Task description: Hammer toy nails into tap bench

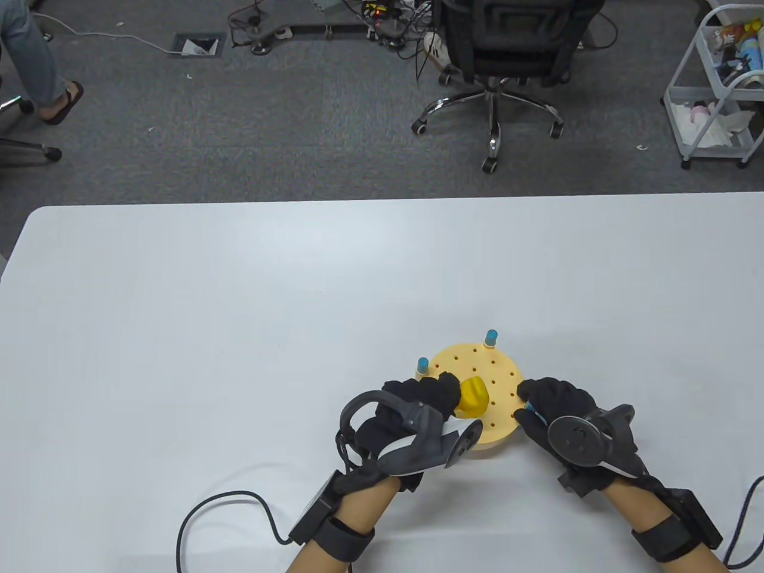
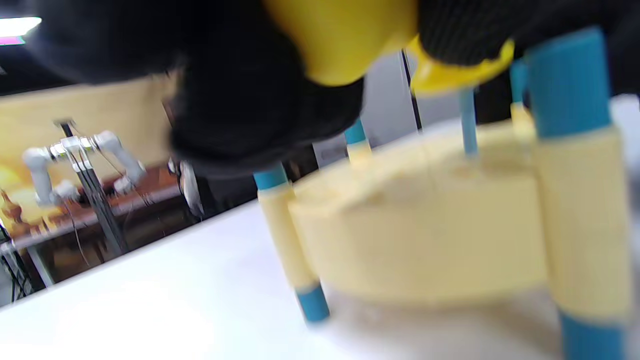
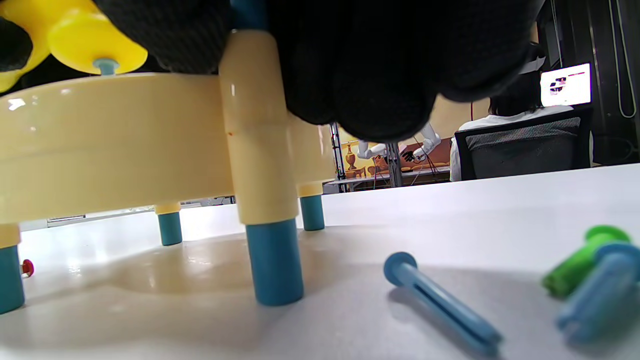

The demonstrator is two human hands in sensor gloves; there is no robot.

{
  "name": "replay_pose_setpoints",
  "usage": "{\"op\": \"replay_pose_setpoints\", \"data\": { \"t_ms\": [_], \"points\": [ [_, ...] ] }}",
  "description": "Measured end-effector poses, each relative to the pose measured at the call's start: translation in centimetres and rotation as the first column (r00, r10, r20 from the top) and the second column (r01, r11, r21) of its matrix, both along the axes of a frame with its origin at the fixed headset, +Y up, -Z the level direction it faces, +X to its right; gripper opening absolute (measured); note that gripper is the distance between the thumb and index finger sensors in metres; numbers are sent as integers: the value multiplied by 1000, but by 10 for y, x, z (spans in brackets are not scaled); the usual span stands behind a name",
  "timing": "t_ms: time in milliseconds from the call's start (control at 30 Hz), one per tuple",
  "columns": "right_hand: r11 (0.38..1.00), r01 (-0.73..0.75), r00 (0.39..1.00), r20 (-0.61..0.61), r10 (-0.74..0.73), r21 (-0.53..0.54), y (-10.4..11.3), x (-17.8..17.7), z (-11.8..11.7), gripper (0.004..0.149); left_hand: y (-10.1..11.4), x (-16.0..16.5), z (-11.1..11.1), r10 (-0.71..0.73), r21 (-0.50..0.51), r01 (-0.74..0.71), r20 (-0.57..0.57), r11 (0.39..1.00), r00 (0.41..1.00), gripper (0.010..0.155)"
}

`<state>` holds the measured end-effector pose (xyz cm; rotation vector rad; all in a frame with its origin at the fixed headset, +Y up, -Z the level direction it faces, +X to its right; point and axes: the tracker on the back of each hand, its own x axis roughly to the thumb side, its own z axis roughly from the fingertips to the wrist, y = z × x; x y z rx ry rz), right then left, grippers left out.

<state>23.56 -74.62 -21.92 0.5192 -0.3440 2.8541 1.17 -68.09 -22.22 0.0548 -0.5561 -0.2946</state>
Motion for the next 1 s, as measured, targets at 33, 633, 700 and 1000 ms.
{"op": "replay_pose_setpoints", "data": {
  "t_ms": [33, 633, 700, 1000],
  "points": [
    [1000, 0, 1000, 0, 0, 0, 0, 0, 0, 55, 1, -1, -1, 24, -19, -25, -11, 1000, 1000, 65],
    [1000, 11, 1000, 4, -11, -27, -1, -2, 0, 55, 11, -8, -1, 157, 262, -169, 66, 950, 985, 66],
    [1000, 14, 1000, 5, -13, -26, -1, -2, 0, 55, 8, -8, -3, 299, 102, -310, 110, 945, 948, 66],
    [999, 11, 1000, 10, -11, -30, -1, -3, 0, 55, -12, 6, -11, -76, -21, 75, -61, 997, 995, 66]
  ]
}}
